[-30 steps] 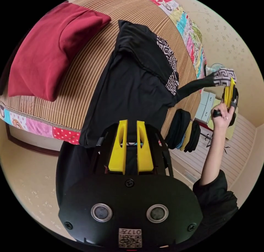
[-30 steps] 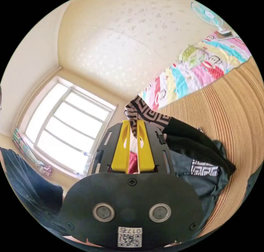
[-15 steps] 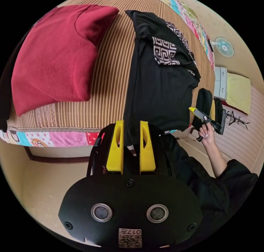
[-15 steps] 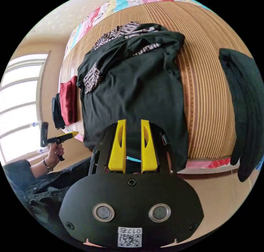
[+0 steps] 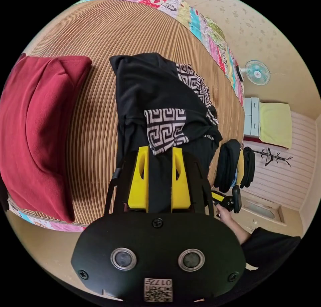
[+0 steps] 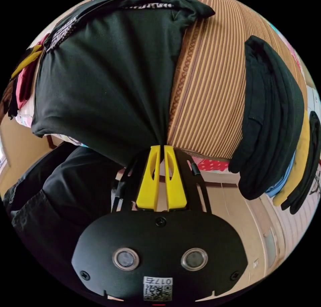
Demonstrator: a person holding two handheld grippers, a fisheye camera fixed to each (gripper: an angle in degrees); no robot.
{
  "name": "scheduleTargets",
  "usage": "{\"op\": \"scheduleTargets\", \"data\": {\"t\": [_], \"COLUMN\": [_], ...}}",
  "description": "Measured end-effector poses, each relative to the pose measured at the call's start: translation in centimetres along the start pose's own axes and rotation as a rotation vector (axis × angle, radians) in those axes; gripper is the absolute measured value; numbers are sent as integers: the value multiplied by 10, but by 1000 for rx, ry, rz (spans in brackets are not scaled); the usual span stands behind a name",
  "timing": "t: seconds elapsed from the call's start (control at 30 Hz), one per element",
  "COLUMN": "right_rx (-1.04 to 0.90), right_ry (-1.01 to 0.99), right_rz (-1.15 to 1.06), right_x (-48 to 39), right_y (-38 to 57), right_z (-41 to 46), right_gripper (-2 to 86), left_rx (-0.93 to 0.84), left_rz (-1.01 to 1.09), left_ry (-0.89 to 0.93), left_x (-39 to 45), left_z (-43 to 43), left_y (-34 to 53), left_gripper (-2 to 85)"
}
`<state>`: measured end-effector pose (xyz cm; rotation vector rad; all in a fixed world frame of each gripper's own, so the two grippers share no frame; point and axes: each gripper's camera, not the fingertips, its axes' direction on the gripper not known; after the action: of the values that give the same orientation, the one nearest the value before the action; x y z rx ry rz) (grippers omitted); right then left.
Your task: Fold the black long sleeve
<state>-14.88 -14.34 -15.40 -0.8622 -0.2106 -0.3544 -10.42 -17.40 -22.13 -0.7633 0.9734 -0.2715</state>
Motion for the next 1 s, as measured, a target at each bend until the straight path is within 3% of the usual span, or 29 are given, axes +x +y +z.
{"op": "scheduleTargets", "data": {"t": [0.13,0.37,0.57,0.77,1.0], "right_rx": [0,324,490,303,506], "right_ry": [-132,-320,-271,-165,-224], "right_rz": [77,181,31,-177,-164], "right_x": [22,89,116,119,152], "right_y": [-8,-35,-101,-159,-111], "right_z": [-18,-121,-185,-177,-238], "right_gripper": [51,64,74,56,31], "left_rx": [-89,-65,-22,-31,60], "left_rz": [-98,-73,6,32,152], "left_ry": [-8,-29,-2,-21,59], "left_x": [1,13,33,44,58], "left_z": [29,7,-41,-58,-105], "left_y": [-8,18,46,59,66], "left_gripper": [108,20,-5,-9,-10]}}
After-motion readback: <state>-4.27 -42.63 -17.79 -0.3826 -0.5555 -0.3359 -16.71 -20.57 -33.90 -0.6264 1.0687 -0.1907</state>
